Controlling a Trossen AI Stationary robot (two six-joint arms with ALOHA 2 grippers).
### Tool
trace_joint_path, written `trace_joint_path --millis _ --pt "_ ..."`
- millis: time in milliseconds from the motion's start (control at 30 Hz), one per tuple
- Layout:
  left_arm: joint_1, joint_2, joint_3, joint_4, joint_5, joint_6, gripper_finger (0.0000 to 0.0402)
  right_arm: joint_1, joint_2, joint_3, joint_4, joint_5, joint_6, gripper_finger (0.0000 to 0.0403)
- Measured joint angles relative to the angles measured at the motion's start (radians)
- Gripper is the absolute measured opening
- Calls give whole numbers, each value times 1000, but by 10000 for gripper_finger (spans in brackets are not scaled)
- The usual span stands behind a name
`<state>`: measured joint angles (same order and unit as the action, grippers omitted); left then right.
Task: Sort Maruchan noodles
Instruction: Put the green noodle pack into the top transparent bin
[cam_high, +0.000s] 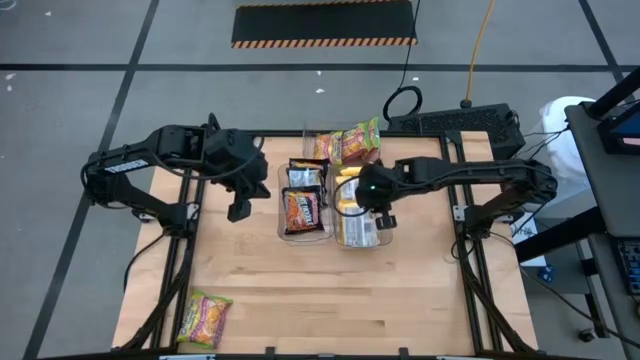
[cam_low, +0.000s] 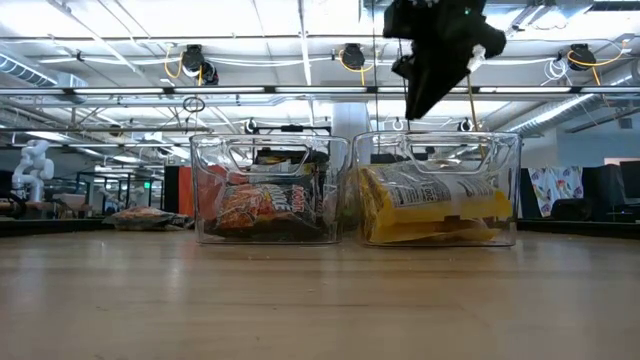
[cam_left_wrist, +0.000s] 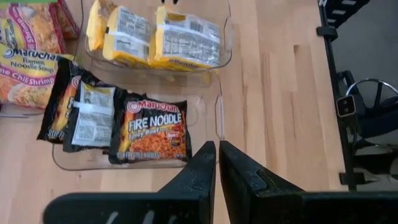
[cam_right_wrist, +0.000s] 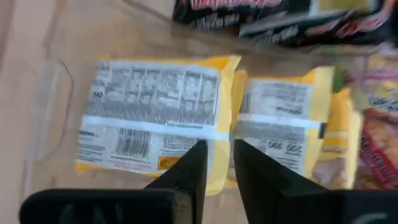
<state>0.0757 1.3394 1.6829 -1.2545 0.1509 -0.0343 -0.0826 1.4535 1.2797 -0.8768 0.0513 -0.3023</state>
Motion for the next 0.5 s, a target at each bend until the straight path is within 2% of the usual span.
trace_joint_path --millis 167,367,500 --pt "0 0 0 -77 -25 -6 26 6 -93 0 46 10 -6 86" --pt "0 0 -1 -261 -81 -44 26 6 -252 0 209 88 13 86" --pt "0 0 -4 -313 -82 -102 26 7 -354 0 289 163 31 86"
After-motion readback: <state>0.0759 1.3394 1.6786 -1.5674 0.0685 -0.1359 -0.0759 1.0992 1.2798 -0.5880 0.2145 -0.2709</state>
